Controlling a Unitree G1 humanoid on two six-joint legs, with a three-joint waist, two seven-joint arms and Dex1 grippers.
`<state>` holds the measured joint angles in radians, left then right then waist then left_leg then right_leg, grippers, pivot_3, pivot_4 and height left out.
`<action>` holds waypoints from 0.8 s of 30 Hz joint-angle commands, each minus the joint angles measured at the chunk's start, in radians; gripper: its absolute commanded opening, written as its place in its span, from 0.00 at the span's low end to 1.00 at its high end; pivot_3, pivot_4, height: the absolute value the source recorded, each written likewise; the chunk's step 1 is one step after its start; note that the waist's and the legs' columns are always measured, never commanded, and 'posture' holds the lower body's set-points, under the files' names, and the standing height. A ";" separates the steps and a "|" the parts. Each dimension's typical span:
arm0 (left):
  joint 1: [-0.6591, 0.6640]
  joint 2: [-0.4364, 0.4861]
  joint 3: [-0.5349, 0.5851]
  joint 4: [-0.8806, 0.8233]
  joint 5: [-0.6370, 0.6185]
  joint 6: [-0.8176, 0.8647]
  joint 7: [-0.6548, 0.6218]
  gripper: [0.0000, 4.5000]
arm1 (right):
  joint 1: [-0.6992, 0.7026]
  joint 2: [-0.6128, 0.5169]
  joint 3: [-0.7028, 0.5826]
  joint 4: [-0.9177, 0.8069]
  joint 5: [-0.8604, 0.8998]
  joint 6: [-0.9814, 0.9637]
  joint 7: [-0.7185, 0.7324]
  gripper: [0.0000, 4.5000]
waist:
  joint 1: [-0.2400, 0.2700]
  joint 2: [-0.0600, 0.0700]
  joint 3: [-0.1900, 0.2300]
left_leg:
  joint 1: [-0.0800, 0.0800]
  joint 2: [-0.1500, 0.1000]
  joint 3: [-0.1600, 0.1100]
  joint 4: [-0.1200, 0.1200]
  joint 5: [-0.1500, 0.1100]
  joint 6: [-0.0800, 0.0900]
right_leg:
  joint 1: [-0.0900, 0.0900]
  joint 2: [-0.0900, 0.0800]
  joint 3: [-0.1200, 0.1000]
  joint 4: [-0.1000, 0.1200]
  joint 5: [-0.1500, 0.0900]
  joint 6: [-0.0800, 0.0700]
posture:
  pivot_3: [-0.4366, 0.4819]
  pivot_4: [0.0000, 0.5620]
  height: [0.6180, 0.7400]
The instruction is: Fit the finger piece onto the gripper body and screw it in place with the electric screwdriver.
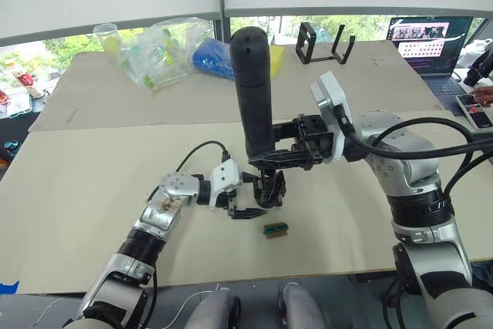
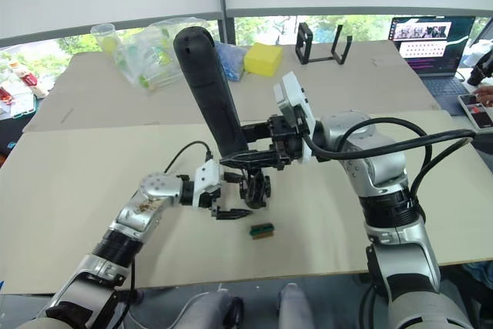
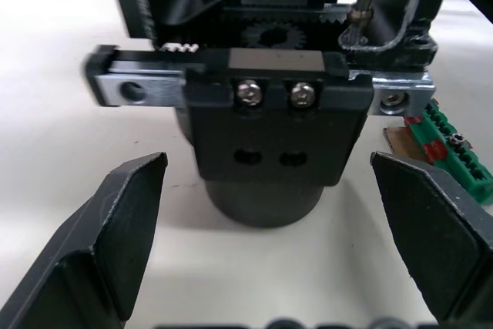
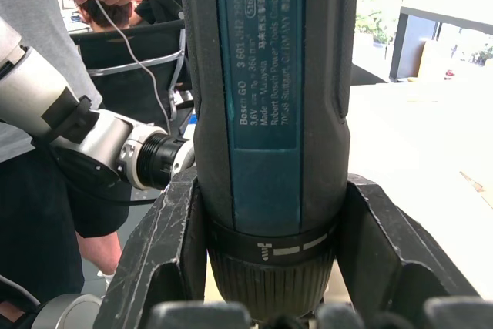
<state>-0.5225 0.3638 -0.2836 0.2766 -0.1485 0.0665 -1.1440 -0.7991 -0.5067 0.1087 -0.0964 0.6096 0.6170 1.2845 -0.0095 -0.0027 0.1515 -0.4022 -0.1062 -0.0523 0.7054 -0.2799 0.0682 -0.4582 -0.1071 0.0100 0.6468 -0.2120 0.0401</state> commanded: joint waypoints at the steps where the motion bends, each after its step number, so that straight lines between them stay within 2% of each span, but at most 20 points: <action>1: -0.030 -0.023 0.007 0.014 -0.003 -0.021 0.013 1.00 | 0.002 -0.010 -0.022 -0.041 0.014 -0.030 0.004 0.43 | 0.001 0.000 0.000 | 0.000 0.000 0.000 0.000 0.000 0.000 | 0.000 0.000 0.000 0.000 0.000 0.000 | 0.48 0.27 0.98; 5: -0.044 -0.051 0.019 0.049 -0.018 -0.017 0.014 1.00 | 0.010 -0.010 -0.021 -0.042 0.012 -0.037 0.001 0.43 | 0.001 0.000 0.000 | 0.000 0.000 0.000 0.000 0.000 0.000 | 0.000 0.000 0.000 0.000 0.000 0.000 | 0.48 0.27 0.98; 8: -0.049 -0.050 0.012 0.073 -0.009 -0.031 0.000 0.82 | 0.019 -0.006 -0.024 -0.045 0.007 -0.059 -0.002 0.43 | 0.000 0.000 0.000 | 0.000 0.000 0.000 0.000 0.000 0.000 | 0.000 0.000 0.000 0.000 0.000 0.000 | 0.48 0.27 0.98; 11: -0.059 -0.051 0.009 0.101 -0.003 -0.044 -0.012 0.52 | 0.051 -0.012 -0.016 -0.056 -0.009 -0.120 0.022 0.43 | 0.001 0.000 0.000 | 0.001 0.000 0.000 0.000 0.000 0.000 | 0.000 0.000 0.000 0.000 0.000 0.000 | 0.48 0.27 0.98; 16: -0.088 -0.057 0.013 0.178 0.013 -0.075 -0.015 0.51 | 0.092 -0.018 0.003 -0.058 -0.019 -0.166 0.044 0.43 | 0.003 0.000 0.000 | 0.002 0.000 0.000 0.001 0.000 0.000 | 0.001 0.001 0.000 -0.001 0.000 0.000 | 0.48 0.27 0.98; 24: -0.111 -0.064 0.023 0.219 0.016 -0.095 -0.001 0.51 | 0.030 0.009 0.032 0.084 -0.042 -0.094 -0.012 0.43 | 0.008 -0.001 -0.001 | 0.003 0.000 0.000 0.004 0.000 0.000 | 0.004 0.001 0.000 0.000 0.000 0.000 | 0.48 0.27 0.98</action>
<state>-0.6120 0.2926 -0.2866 0.4866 -0.1437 -0.0204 -1.1739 -0.7678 -0.4946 0.1244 -0.0464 0.5921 0.4935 1.2819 -0.0020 -0.0036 0.1501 -0.3989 -0.1061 -0.0523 0.7101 -0.2798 0.0681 -0.4546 -0.1065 0.0103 0.6472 -0.2120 0.0401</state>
